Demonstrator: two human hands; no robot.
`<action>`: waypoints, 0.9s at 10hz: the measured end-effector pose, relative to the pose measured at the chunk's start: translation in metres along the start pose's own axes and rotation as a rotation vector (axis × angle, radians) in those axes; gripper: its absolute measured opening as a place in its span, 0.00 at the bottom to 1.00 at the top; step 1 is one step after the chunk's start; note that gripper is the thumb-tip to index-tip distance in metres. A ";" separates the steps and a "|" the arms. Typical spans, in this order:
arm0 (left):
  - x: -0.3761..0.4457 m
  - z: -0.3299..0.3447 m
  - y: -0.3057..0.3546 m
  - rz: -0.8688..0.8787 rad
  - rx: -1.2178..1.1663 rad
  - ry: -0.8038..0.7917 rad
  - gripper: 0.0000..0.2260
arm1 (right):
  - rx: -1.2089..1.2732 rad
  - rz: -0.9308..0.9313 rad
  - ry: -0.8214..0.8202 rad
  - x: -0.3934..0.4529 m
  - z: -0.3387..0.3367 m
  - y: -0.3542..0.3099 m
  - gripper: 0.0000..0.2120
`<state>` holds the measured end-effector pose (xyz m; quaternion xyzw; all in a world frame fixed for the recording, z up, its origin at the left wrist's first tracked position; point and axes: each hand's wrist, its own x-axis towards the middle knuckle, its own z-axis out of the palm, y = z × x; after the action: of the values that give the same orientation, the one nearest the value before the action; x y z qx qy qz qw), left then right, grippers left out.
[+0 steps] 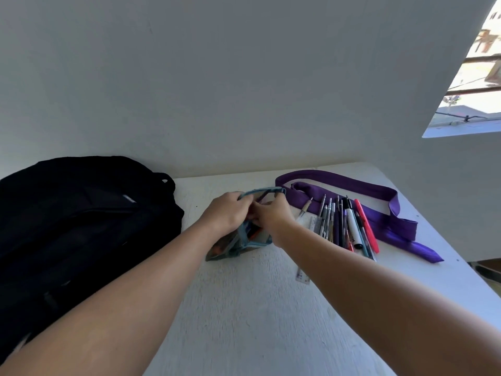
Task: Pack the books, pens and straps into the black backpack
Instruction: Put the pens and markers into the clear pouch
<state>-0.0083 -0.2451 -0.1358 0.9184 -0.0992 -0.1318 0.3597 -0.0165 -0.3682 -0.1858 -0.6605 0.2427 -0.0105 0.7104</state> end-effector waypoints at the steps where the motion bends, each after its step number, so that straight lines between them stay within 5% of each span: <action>1: -0.001 0.009 0.011 0.024 0.024 0.043 0.17 | -0.079 -0.059 -0.010 -0.003 0.005 -0.001 0.20; 2: 0.009 0.012 0.003 -0.028 -0.023 -0.015 0.17 | -0.329 -0.152 -0.019 0.019 -0.007 0.009 0.20; 3: 0.015 0.015 0.001 -0.177 -0.060 -0.117 0.32 | -0.531 -0.240 -0.052 0.013 -0.027 -0.007 0.11; 4: 0.026 0.016 0.007 -0.264 -0.050 -0.191 0.38 | -0.669 -0.359 -0.017 0.010 -0.057 -0.016 0.04; 5: 0.033 0.013 0.012 -0.289 -0.004 -0.229 0.35 | -0.768 -0.413 0.043 0.007 -0.086 -0.019 0.06; 7: 0.040 0.023 0.012 -0.278 0.109 -0.250 0.41 | -1.476 -0.457 -0.253 -0.004 -0.119 -0.015 0.20; 9: 0.044 0.026 0.003 -0.264 0.112 -0.252 0.35 | -1.596 -0.777 -0.212 -0.005 -0.116 -0.005 0.16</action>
<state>0.0253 -0.2755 -0.1599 0.9183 -0.0292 -0.2859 0.2721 -0.0610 -0.4756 -0.1804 -0.9913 -0.1303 -0.0173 0.0040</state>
